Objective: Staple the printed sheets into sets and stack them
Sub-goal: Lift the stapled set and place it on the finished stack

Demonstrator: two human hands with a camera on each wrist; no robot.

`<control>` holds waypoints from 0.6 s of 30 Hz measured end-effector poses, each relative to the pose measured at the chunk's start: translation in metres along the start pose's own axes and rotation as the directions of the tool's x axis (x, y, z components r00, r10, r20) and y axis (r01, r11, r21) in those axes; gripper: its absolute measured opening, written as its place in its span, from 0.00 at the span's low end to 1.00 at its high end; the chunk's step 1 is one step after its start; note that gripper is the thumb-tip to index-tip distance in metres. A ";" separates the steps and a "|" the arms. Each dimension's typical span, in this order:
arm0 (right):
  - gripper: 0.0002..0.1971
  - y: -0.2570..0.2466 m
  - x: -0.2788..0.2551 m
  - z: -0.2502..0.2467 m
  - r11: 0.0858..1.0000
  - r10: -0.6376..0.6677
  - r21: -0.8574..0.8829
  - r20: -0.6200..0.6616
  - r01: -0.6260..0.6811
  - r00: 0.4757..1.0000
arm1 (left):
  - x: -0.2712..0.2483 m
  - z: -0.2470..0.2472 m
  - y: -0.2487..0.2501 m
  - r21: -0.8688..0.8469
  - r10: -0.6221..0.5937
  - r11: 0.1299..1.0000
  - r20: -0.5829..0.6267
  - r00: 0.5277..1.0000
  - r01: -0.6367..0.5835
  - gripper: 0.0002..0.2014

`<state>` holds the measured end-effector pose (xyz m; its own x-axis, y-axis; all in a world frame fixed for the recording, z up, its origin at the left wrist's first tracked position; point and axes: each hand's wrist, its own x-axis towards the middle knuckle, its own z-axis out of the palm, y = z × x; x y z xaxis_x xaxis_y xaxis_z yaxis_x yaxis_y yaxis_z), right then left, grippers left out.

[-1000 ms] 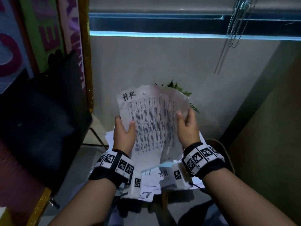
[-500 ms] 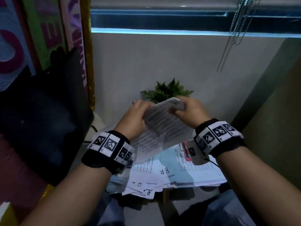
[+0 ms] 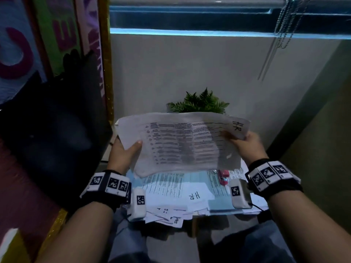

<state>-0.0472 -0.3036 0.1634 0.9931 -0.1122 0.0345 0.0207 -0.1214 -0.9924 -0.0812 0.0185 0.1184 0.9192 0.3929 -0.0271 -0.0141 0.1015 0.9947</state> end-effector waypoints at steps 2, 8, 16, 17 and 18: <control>0.08 0.008 -0.005 0.005 1.000 0.012 0.020 -0.008 -0.012 1.000 | 0.000 0.003 -0.004 -0.006 0.013 1.000 -0.088 0.996 -0.014 0.17; 0.17 0.063 -0.018 0.029 0.976 0.136 -0.172 -0.018 -0.138 0.990 | -0.006 0.012 -0.043 0.257 -0.093 0.957 -0.158 0.983 0.132 0.25; 0.15 0.065 -0.013 0.041 0.972 0.167 -0.148 -0.112 -0.183 0.980 | -0.004 0.019 -0.048 0.188 -0.102 0.972 -0.216 0.971 0.144 0.13; 0.16 0.067 -0.014 0.042 0.969 0.187 -0.146 -0.101 -0.201 0.977 | -0.003 0.018 -0.050 0.185 -0.117 0.970 -0.219 0.969 0.159 0.14; 0.15 0.070 -0.013 0.044 0.966 0.197 -0.148 -0.105 -0.211 0.975 | -0.002 0.018 -0.052 0.182 -0.121 0.969 -0.233 0.965 0.165 0.15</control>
<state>-0.0541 -0.2676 0.0888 0.9600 -0.2368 -0.1495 -0.2069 -0.2397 -0.9485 -0.0753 -0.0036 0.0686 0.7972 0.5795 -0.1692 0.2097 -0.0031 0.9778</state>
